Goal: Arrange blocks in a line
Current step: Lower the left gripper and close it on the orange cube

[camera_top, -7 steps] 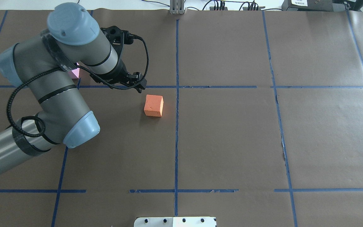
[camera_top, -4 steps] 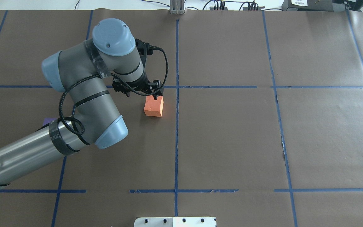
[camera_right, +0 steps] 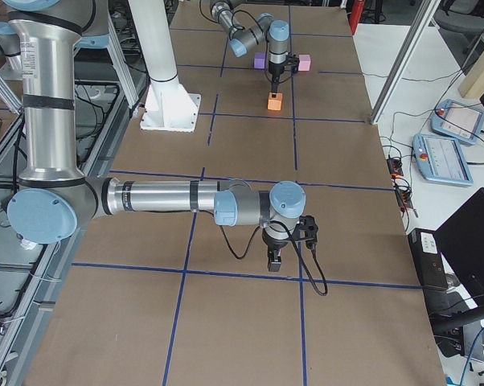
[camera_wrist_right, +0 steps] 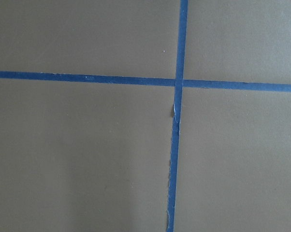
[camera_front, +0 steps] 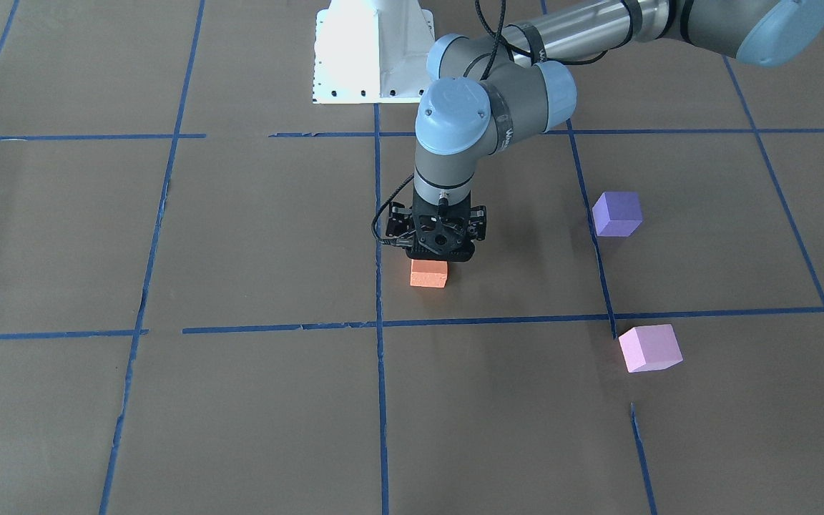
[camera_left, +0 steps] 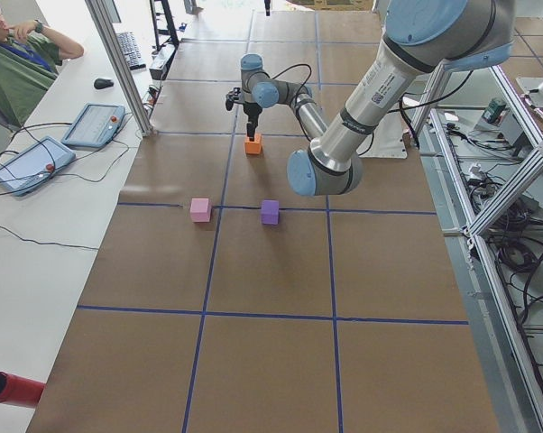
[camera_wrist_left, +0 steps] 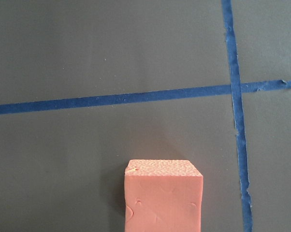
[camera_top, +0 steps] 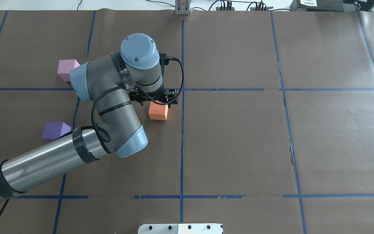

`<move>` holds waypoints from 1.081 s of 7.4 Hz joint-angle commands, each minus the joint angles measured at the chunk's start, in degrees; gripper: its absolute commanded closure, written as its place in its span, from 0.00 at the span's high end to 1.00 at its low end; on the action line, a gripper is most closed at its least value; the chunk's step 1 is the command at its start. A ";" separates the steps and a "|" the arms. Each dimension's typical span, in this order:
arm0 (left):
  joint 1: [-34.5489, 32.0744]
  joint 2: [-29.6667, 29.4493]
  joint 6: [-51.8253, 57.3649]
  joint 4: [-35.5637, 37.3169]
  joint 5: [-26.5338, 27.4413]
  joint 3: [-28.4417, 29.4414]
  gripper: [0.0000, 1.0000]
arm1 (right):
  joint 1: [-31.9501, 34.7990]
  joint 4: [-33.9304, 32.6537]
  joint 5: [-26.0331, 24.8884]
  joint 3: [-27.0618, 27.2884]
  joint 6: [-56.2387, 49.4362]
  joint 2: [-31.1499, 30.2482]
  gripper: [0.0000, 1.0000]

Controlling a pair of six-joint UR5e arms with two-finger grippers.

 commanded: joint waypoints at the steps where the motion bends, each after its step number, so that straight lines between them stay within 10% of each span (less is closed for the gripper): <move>1: 0.74 -0.16 -1.43 -3.22 1.01 2.64 1.00 | 0.02 0.00 0.03 0.00 0.00 -0.03 1.00; 5: 2.32 0.37 -1.34 -6.30 2.77 5.37 1.00 | 0.02 0.00 0.03 0.00 0.00 -0.03 1.00; 6: 2.33 0.37 -1.60 -6.31 2.77 5.29 0.85 | -0.07 0.00 -0.06 0.00 0.00 -0.03 1.00; 8: 2.24 0.46 -1.25 -6.58 2.77 5.20 0.23 | 0.02 0.00 -0.06 0.00 0.00 -0.03 1.00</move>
